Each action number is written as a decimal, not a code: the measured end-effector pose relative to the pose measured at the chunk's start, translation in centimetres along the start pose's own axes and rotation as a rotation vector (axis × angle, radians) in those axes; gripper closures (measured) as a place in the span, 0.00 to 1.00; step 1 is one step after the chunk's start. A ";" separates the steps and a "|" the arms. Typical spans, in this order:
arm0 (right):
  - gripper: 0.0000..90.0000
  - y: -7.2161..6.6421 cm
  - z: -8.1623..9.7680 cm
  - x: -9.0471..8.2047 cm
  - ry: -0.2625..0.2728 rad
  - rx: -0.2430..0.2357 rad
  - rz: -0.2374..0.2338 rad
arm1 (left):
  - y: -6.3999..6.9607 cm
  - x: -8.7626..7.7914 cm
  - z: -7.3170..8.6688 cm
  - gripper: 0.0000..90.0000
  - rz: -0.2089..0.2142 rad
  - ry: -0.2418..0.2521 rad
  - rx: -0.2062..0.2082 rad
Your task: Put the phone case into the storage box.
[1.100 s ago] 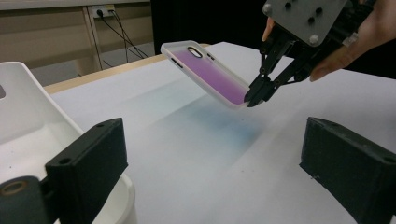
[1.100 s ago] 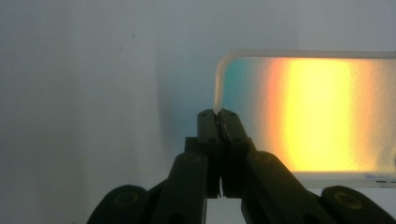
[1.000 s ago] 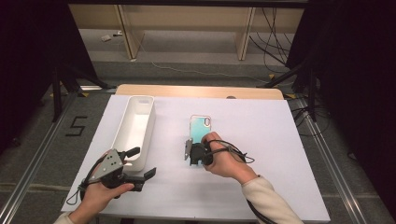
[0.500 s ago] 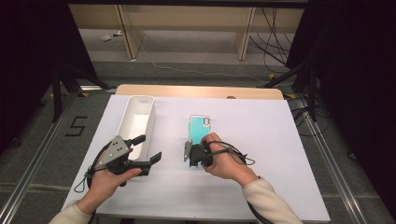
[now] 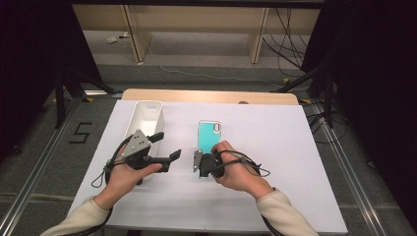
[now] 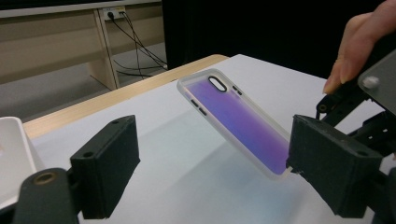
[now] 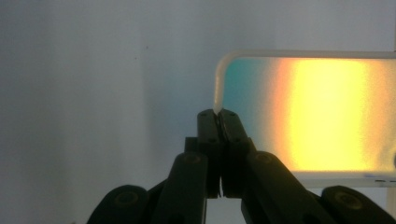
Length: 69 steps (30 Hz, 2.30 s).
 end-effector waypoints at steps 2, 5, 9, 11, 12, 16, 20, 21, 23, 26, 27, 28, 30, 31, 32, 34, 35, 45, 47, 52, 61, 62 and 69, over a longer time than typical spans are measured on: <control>0.99 0.2 -0.1 0.0 0.011 -0.031 0.003 | 0.0 0.4 -0.1 0.18 0.003 -0.012 0.000; 0.99 -0.1 -0.2 -0.2 0.005 -0.008 0.005 | 0.0 1.0 -0.4 0.18 0.005 -0.019 -0.003; 0.99 -0.1 -0.3 -0.3 0.003 -0.011 0.010 | -0.1 1.7 -0.8 0.18 0.002 -0.029 -0.007; 0.99 -0.1 -0.4 -0.3 0.007 -0.014 0.012 | -0.1 2.1 -0.9 0.18 0.006 -0.035 -0.009; 0.99 -0.1 -0.4 -0.3 0.008 -0.021 0.010 | 0.0 2.3 -1.0 0.18 0.011 -0.033 -0.011; 0.99 -0.2 -0.5 -0.3 0.009 -0.015 0.010 | 0.1 3.1 -1.1 0.18 0.017 -0.047 -0.018; 0.99 -0.2 -0.6 -0.3 0.014 -0.024 0.017 | 0.1 3.8 -0.9 0.18 0.014 -0.069 -0.029; 1.00 0.0 -0.5 -0.4 0.008 -0.046 0.024 | 0.1 4.0 -0.9 0.18 0.016 -0.072 -0.032; 0.99 -0.5 -0.8 -0.4 0.024 0.006 0.015 | 0.1 4.3 -0.7 0.19 0.012 -0.085 -0.037; 0.99 -0.6 -1.0 -0.5 0.027 -0.001 0.017 | 0.0 4.8 -0.5 0.20 0.017 -0.093 -0.060; 0.99 -0.6 -1.0 -0.5 0.023 -0.001 0.021 | 0.0 4.9 -0.5 0.20 0.015 -0.100 -0.065; 0.99 -0.7 -1.0 -0.5 0.024 0.000 0.012 | -0.1 5.1 -0.4 0.20 0.014 -0.104 -0.070; 0.99 -0.7 -1.1 -0.5 0.027 -0.004 0.021 | -0.3 5.3 -0.4 0.21 0.010 -0.112 -0.079; 0.99 -0.6 -1.2 -0.5 0.029 -0.008 0.021 | -0.3 5.4 -0.4 0.22 0.007 -0.113 -0.089; 0.99 -0.6 -1.2 -0.5 0.029 -0.009 0.021 | -0.4 5.6 -0.4 0.23 0.006 -0.117 -0.096; 0.99 -0.4 -1.0 -0.6 0.013 -0.047 0.029 | -0.5 5.8 -0.4 0.24 0.001 -0.119 -0.109; 0.99 -0.3 -1.1 -0.6 0.017 -0.060 0.028 | -0.6 6.0 -0.4 0.25 0.002 -0.119 -0.117; 0.99 -0.7 -1.3 -0.4 0.012 -0.053 0.035 | -1.0 7.0 -0.1 0.30 0.004 -0.148 -0.164; 0.99 -0.5 -1.3 -0.4 0.011 -0.070 0.038 | -1.1 7.2 0.1 0.31 0.005 -0.158 -0.168; 0.99 -0.5 -1.4 -0.3 0.015 -0.086 0.044 | -1.2 7.6 0.3 0.33 0.003 -0.169 -0.189; 0.99 -0.8 -1.5 -0.4 0.009 -0.071 0.040 | -1.5 8.0 0.4 0.35 -0.003 -0.180 -0.213; 0.99 -0.8 -1.5 -0.4 0.010 -0.071 0.040 | -1.5 8.1 0.4 0.36 -0.003 -0.178 -0.215; 0.99 -0.8 -1.5 -0.3 0.011 -0.065 0.042 | -1.7 8.3 0.2 0.39 -0.008 -0.173 -0.227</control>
Point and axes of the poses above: each handheld gripper's, and its own axes: x roughly forward along the jaws, z roughly out of its underside, y roughly to its right, the point moved 10 cm from there along x, roughly forward along the jaws
